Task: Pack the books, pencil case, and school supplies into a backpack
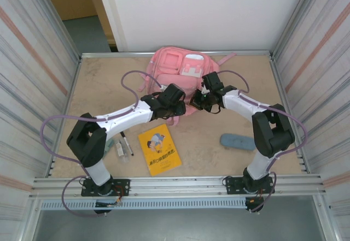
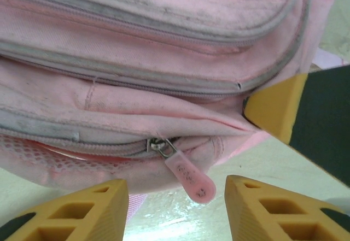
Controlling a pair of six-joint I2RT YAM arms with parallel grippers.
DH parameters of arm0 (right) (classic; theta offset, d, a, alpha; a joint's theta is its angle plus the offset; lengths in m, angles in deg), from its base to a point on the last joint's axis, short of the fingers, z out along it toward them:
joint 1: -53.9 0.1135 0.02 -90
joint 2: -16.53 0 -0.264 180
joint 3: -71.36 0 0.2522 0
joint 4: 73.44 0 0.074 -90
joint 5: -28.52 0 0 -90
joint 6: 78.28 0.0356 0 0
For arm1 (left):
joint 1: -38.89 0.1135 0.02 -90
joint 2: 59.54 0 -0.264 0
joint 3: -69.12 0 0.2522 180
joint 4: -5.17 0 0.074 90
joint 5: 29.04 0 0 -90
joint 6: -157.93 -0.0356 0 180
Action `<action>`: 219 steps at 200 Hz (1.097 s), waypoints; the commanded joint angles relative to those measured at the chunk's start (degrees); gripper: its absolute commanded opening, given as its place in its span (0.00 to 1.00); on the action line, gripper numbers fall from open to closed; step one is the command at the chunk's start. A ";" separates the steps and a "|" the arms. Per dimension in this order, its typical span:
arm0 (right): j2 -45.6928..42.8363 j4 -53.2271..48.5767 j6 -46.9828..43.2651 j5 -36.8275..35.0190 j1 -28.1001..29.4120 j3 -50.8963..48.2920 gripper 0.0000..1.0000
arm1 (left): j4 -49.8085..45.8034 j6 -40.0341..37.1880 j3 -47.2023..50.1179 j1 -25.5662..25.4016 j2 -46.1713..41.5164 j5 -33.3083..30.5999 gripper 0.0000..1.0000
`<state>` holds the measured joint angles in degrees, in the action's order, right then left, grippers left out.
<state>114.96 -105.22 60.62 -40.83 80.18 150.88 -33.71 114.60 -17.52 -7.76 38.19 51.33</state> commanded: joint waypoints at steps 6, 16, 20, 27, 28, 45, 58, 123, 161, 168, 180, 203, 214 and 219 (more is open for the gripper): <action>-0.13 0.89 -1.50 1.81 1.40 0.02 0.00 | -2.60 -1.36 -2.62 1.17 1.75 -2.53 0.46; -0.16 0.94 -1.61 1.92 1.48 0.08 0.00 | -2.28 -1.57 -2.38 1.37 2.54 -2.45 0.46; -0.17 0.89 -1.62 1.86 1.42 0.15 0.00 | -2.22 -1.47 -2.22 1.39 2.74 -2.19 0.45; -0.24 0.72 -1.77 1.85 1.43 0.00 0.00 | -2.14 -1.50 -2.20 1.48 3.15 -1.68 0.45; -0.25 0.71 -1.74 1.90 1.46 -0.01 0.00 | -2.13 -1.54 -2.23 1.48 3.25 -1.56 0.45; -0.38 0.94 -1.78 1.77 1.51 -0.44 0.00 | -2.38 -1.73 -2.14 1.47 3.54 -0.92 0.44; -0.17 0.99 -1.92 2.12 1.58 -0.33 0.00 | -1.92 -2.67 -1.53 1.48 3.30 -1.21 0.39; 0.75 0.56 -3.44 1.56 0.51 -0.60 0.00 | -1.51 -6.17 3.48 2.84 -1.37 -1.06 0.00; 1.13 0.76 -3.73 2.90 -1.18 -0.72 0.00 | 0.19 -8.86 9.43 6.32 -4.83 2.37 0.00; 1.15 0.77 -4.07 3.25 -1.71 -0.75 0.00 | 0.75 -9.82 10.49 6.93 -5.56 2.55 0.00; 1.15 0.37 -4.74 3.52 -2.76 -0.66 0.00 | 0.96 -11.72 11.69 8.07 -6.92 2.44 0.00; 1.18 -0.53 -6.50 5.28 -6.10 -0.42 0.00 | 2.85 -15.91 14.83 11.19 -8.93 0.50 0.00; 1.17 -1.29 -7.52 6.43 -7.72 -0.11 0.00 | 6.33 -19.48 16.35 13.17 -9.31 3.59 0.00; 1.19 -1.67 -7.87 6.93 -8.47 0.12 0.00 | 7.95 -21.20 16.84 13.68 -9.25 5.39 0.00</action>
<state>115.95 -105.90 56.84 -35.87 75.85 150.44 -28.14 101.97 -4.01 2.38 31.02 55.37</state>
